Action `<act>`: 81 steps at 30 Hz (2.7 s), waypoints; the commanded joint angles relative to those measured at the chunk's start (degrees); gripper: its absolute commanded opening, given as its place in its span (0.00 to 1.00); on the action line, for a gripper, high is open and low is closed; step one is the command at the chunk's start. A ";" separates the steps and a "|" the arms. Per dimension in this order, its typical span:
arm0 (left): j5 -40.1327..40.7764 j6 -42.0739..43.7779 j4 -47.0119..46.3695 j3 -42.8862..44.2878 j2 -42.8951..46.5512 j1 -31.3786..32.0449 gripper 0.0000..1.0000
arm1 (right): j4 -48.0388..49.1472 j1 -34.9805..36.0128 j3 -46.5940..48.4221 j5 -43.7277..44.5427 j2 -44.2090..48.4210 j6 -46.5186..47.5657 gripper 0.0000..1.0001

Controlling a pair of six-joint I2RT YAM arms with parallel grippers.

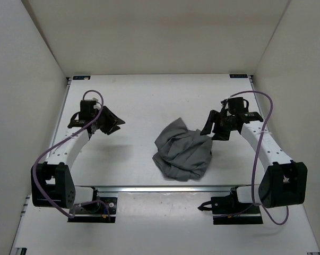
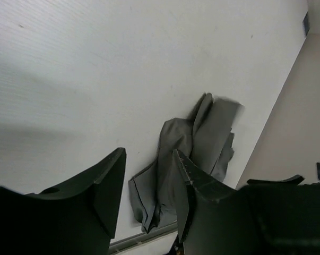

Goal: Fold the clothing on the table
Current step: Move the skirt to the center of the board, then flatten the skirt out

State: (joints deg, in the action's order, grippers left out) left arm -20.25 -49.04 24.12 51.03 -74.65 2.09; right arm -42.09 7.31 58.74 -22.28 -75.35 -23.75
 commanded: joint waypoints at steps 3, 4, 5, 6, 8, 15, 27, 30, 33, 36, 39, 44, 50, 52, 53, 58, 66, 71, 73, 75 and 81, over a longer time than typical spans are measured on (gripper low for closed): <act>3.89 0.70 0.84 1.97 -4.88 11.43 0.53 | -0.45 1.74 0.23 8.03 1.17 3.01 0.62; 4.08 0.35 0.58 3.19 -6.37 13.19 0.53 | -0.45 2.09 -0.20 8.91 0.65 3.18 0.62; 4.69 -0.18 -0.12 4.16 -8.21 15.55 0.53 | -0.54 2.44 -1.60 9.62 -0.05 3.36 0.62; 4.61 -1.23 -1.52 5.13 -9.79 18.19 0.53 | -0.37 2.62 -2.39 10.84 -0.06 3.27 0.63; 5.04 -2.73 -3.28 6.97 -11.82 21.37 0.54 | 0.16 2.80 -4.59 11.91 -0.84 2.66 0.63; 7.33 -3.70 -4.43 17.25 -19.47 26.30 0.55 | 1.48 3.05 -9.87 12.96 -2.34 0.89 0.62; -0.05 -2.55 -1.44 21.32 -32.23 31.58 0.00 | 5.96 0.51 -11.63 7.61 -3.75 -0.33 0.00; 0.30 -1.59 0.48 18.16 -29.51 29.74 0.44 | 5.00 0.16 -10.93 8.13 -3.05 0.02 0.00; 2.40 1.21 2.94 16.57 -26.95 25.87 0.51 | 5.00 0.68 -10.93 7.87 -2.61 0.28 0.00; 2.41 1.75 3.65 17.35 -27.03 25.25 0.65 | 6.31 1.56 -11.72 7.69 -3.22 -0.24 0.00; 2.24 1.23 3.30 20.85 -30.01 28.93 0.65 | 6.75 2.44 -12.42 7.17 -3.75 -0.95 0.00; 3.20 -0.18 3.83 27.10 -36.34 34.90 0.68 | 6.40 3.50 -11.28 7.08 -4.63 -1.12 0.00; 0.30 1.57 5.06 31.84 -39.53 35.36 0.00 | 4.82 3.24 -6.73 6.99 -3.49 0.80 0.00; 1.78 2.27 5.93 34.74 -37.34 32.65 0.00 | 4.03 3.15 -2.70 8.21 -2.26 2.03 0.00; 2.49 2.10 6.81 36.84 -35.06 31.93 0.00 | 3.59 2.89 0.38 7.96 -1.30 2.73 0.00; 5.32 0.26 5.16 38.63 -15.88 20.55 0.00 | 5.43 2.35 13.63 12.07 8.34 7.03 0.00; 2.94 1.83 8.04 34.67 -2.34 15.67 0.00 | 5.96 -0.80 18.34 12.18 18.13 9.07 0.00; 2.41 3.07 9.37 35.99 -0.93 15.49 0.00 | 4.55 -0.11 23.25 10.68 16.48 9.42 0.00; 2.76 3.24 9.02 35.72 -1.37 15.40 0.00 | 5.16 0.86 24.83 10.59 14.55 9.07 0.00; 2.15 3.42 8.84 34.76 -2.34 14.36 0.00 | 5.87 1.56 26.77 9.55 11.38 8.81 0.00; 2.23 6.93 10.68 33.35 -10.58 8.12 0.00 | 5.00 6.39 37.30 8.84 -3.47 9.59 0.00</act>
State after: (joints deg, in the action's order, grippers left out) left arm -19.97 -45.10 32.95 85.03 -82.65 13.89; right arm -37.76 12.19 91.15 -14.37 -74.24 -15.55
